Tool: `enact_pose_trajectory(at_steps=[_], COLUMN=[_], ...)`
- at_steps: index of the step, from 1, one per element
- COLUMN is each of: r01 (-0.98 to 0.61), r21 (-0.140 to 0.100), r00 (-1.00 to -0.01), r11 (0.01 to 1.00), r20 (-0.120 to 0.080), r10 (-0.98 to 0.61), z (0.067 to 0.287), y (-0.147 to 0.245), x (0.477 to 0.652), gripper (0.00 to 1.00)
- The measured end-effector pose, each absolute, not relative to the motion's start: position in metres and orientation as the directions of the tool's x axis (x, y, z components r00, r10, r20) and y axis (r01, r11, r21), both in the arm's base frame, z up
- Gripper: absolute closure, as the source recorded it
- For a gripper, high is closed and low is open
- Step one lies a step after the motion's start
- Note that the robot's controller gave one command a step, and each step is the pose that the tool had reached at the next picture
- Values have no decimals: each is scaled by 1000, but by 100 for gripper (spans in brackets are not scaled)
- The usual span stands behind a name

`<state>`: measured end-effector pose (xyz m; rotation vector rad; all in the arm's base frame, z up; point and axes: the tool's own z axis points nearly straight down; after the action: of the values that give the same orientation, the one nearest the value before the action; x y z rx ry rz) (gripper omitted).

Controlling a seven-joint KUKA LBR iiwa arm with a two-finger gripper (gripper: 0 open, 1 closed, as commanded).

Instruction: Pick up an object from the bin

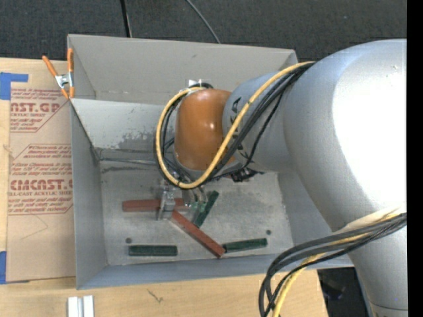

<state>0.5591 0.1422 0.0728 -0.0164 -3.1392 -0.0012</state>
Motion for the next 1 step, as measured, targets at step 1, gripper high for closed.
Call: enact_pose_trajectory(at_steps=[1], r01=[10], r21=[0], r00=[-1000], r11=[1000], r20=[6], r10=[10], z=[88], y=[142], x=[558], gripper=[100])
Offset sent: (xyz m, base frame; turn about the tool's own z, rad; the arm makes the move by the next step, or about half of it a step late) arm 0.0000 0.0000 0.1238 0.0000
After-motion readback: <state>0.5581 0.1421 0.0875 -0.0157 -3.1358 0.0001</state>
